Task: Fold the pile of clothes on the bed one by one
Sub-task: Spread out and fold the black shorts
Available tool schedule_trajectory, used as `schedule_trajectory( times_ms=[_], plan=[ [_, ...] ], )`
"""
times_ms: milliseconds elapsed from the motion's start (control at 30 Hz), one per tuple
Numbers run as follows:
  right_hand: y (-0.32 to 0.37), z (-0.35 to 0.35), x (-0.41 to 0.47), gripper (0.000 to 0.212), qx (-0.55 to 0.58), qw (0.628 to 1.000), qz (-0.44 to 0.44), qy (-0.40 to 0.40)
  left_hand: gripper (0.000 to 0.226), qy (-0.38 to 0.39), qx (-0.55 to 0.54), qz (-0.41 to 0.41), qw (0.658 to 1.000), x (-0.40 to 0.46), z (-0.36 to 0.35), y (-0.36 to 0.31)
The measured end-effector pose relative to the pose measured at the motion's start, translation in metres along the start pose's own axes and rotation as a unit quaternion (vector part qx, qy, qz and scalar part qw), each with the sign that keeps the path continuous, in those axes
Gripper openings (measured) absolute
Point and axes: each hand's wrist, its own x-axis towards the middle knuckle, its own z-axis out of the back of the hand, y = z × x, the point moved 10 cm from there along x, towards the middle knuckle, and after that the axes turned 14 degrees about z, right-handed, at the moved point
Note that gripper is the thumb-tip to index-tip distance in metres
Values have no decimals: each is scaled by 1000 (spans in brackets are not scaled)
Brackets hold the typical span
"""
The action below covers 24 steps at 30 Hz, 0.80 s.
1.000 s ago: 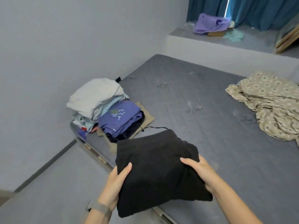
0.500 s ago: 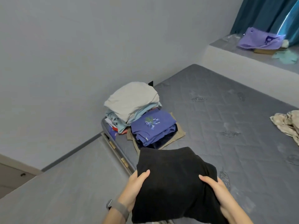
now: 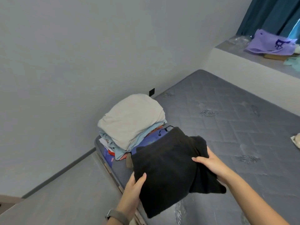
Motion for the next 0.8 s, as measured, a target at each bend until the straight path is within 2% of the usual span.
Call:
schedule_trajectory(
  times_ms=[100,167,233,333,400,500,633,800],
  plan=[
    [1,2,76,53,-56,998,40,-4,37,24,-11,-12,1000,64,8,-35],
    [-16,4,126,44,-106,992,59,-47,38,19,-11,2,1000,116,20,-47],
    [-49,3,173,39,-202,974,62,-85,34,-14,-6,20,1000,171,36,-43],
    [-118,-13,221,47,-338,938,20,-79,40,-75,37,54,995,233,65,-32],
    [-155,-27,241,49,-366,927,-4,-80,45,-101,94,61,989,268,79,-30],
    [-177,-35,255,57,-419,901,12,-113,58,-140,168,61,974,295,86,-34],
    [-198,-32,262,55,-492,862,14,-119,53,-194,190,53,961,315,99,-26],
    [-217,-31,279,61,-521,849,-10,-86,55,-215,143,125,958,339,113,0]
  ],
)
